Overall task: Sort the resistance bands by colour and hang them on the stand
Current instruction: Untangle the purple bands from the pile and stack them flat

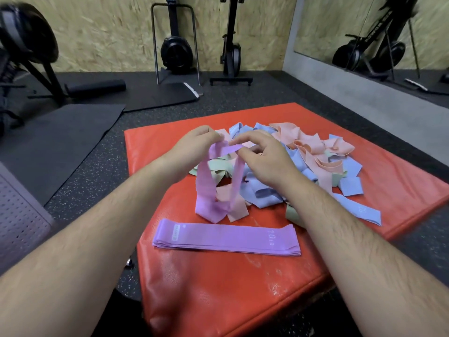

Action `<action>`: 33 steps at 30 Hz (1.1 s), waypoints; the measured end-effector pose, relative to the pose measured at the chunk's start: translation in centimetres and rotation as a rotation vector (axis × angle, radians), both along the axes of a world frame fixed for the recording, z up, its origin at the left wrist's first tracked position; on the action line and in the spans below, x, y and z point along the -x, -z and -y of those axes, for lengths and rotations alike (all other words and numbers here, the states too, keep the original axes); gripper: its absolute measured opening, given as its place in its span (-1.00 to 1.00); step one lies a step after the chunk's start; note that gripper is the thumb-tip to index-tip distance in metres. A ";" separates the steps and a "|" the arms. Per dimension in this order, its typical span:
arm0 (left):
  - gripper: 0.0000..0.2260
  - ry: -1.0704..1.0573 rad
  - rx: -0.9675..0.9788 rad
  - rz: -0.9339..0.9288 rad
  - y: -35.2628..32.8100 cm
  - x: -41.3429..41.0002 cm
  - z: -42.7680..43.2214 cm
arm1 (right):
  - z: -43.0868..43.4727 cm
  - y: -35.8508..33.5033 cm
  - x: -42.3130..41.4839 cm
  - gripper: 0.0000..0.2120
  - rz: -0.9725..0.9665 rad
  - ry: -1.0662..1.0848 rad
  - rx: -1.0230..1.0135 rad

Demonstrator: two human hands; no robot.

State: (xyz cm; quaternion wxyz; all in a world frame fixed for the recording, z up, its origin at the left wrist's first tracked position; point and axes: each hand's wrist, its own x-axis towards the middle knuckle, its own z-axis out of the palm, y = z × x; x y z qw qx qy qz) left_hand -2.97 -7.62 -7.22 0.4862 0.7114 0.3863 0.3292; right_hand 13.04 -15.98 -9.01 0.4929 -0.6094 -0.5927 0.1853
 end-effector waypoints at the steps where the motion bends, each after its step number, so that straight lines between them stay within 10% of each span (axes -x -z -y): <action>1: -0.83 0.057 0.002 0.003 -0.3 0.3 0.3 | -0.1 -0.1 0.0 -0.78 -0.012 0.003 0.026; 7: -0.70 0.237 -0.120 -0.187 0.0 1.5 0.3 | -0.4 -1.0 0.0 -0.76 -0.145 -0.017 0.133; 33: -0.81 0.290 0.198 0.335 -1.6 2.0 0.4 | -0.9 -2.4 -0.2 -0.84 -0.464 -0.107 0.091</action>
